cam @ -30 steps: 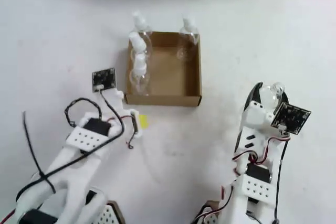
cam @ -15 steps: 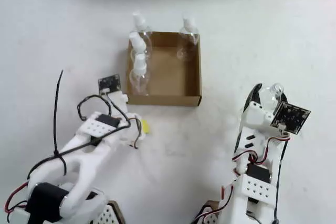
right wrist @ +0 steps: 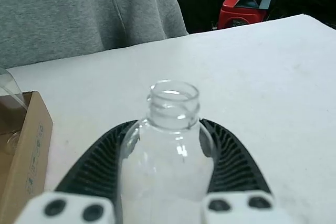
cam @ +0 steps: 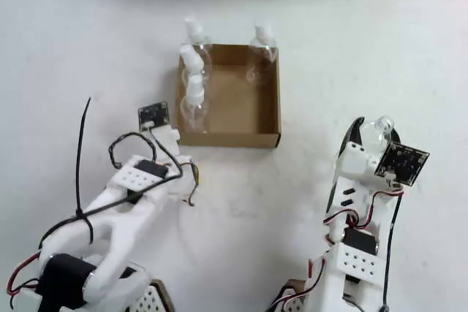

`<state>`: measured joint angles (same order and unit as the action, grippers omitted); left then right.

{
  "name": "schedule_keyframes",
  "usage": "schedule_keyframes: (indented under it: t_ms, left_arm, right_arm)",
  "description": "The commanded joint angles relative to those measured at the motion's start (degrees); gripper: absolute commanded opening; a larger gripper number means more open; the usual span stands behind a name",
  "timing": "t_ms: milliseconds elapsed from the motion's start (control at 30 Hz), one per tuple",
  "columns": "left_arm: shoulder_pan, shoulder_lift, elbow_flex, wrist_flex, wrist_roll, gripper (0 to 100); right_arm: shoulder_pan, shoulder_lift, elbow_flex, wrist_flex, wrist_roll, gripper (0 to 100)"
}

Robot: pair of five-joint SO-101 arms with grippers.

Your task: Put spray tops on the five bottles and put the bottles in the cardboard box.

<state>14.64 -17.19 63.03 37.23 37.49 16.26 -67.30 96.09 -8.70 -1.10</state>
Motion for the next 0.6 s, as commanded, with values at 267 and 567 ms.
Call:
schedule_keyframes:
  t_ms: [267, 567]
  left_arm:
    - [1.0, -5.7, -3.0, 7.1, -7.5, 3]
    - [0.6, -7.2, -0.7, 7.4, -11.8, 29]
  right_arm:
    - [-0.4, -0.9, 0.5, 1.3, 1.0, 1.5]
    - [-0.4, -0.9, 0.5, 1.3, 1.1, 1.5]
